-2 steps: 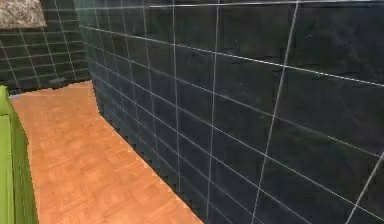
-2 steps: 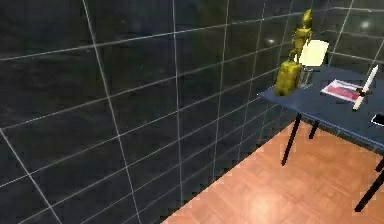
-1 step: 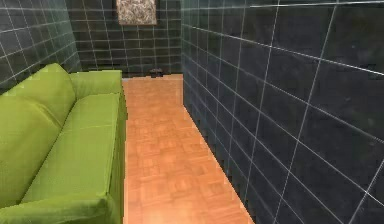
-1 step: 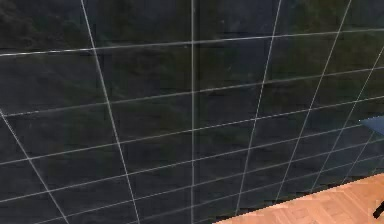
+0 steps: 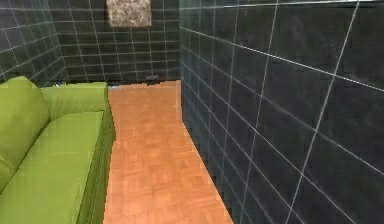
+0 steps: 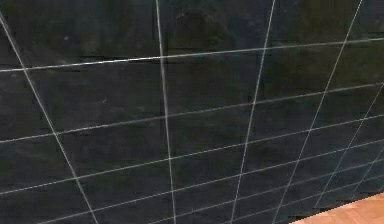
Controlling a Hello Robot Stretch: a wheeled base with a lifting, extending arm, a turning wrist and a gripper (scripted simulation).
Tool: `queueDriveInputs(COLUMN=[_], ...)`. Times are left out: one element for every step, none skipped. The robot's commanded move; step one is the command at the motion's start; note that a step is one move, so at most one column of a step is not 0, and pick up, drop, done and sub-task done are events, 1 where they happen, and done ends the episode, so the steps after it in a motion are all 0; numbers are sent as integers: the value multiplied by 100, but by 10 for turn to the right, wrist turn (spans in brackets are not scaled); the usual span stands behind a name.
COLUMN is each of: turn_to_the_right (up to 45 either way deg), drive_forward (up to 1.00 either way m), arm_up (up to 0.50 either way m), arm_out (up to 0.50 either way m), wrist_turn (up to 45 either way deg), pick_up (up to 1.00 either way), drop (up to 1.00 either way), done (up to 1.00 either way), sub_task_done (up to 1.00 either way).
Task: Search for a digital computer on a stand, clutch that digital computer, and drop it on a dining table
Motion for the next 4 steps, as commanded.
queueDriveInputs(turn_to_the_right=[-150, 0, 0, -120], drive_forward=[0, 100, 100, 0], arm_up=[0, 0, 0, 0], arm_out=[0, 0, 0, 0], wrist_turn=[0, 0, 0, 0], pick_up=[0, 0, 0, 0], drop=[0, 0, 0, 0], done=[0, 0, 0, 0], sub_task_done=[0, 0, 0, 0])
